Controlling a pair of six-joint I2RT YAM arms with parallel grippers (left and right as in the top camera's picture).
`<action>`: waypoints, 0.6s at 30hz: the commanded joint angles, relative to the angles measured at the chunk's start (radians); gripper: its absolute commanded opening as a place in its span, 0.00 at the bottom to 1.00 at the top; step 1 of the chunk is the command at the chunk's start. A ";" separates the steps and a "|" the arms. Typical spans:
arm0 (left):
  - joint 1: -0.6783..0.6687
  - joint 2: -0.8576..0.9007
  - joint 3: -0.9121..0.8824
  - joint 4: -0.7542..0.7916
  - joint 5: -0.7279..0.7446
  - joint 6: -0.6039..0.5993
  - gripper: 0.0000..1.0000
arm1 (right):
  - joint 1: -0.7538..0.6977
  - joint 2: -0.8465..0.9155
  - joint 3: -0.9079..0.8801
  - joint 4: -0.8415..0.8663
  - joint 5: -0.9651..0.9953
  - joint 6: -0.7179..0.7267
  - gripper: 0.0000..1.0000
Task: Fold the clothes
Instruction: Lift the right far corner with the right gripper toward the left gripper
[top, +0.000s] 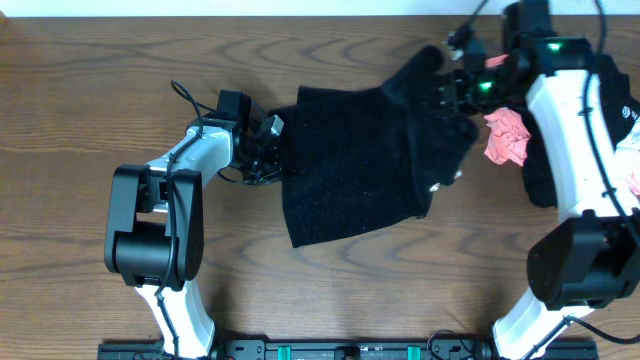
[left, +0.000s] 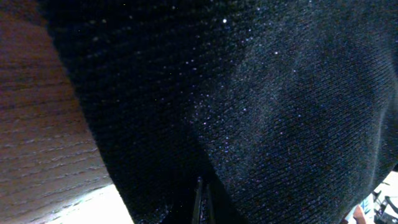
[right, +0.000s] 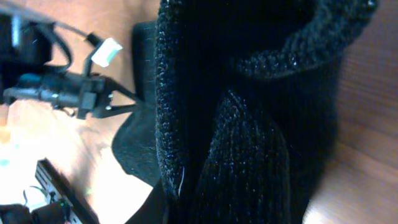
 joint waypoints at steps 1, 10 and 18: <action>-0.008 0.023 -0.010 -0.005 0.023 -0.007 0.06 | 0.108 -0.041 0.034 0.035 -0.087 -0.010 0.01; -0.008 0.023 -0.010 -0.005 0.024 -0.007 0.06 | 0.352 -0.040 0.033 0.139 0.001 0.047 0.01; -0.008 0.023 -0.010 -0.006 0.024 -0.006 0.06 | 0.461 -0.007 0.032 0.171 0.134 0.073 0.01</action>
